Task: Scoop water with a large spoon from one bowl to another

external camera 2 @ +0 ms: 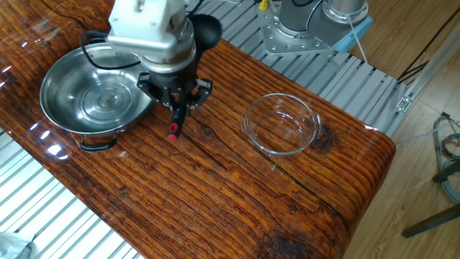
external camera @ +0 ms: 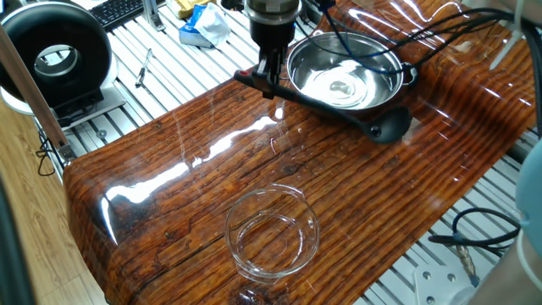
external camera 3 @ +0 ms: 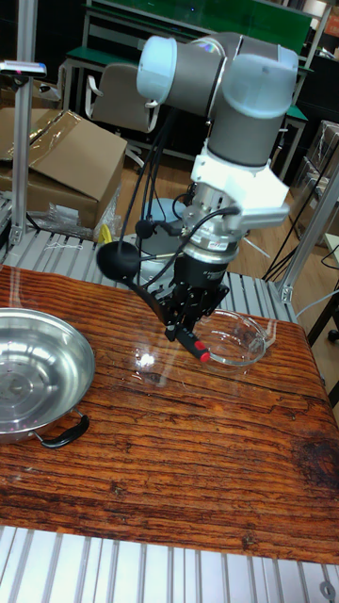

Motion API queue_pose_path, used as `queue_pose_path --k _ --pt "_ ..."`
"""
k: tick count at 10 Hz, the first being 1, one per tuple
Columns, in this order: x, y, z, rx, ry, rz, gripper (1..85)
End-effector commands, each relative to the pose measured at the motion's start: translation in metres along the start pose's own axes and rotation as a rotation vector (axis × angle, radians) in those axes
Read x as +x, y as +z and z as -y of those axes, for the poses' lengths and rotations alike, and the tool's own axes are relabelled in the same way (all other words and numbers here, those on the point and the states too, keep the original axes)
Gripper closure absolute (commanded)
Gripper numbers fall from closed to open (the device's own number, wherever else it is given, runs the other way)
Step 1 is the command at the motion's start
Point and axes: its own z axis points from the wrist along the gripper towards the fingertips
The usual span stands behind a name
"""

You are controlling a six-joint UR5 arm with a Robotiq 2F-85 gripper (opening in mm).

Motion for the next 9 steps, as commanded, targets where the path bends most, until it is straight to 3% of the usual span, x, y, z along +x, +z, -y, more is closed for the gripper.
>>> queue_pose_path --k 1,4,6,9 --pt "-0.016 -0.013 0.007 0.053 -0.213 0.047 84.7" --pt "-0.040 -0.019 0.010 0.121 -0.370 0.088 84.7" --pt "-0.057 -0.022 0.024 0.200 -0.521 0.122 84.7" --pt "-0.063 -0.024 0.028 0.226 -0.609 0.144 84.7"
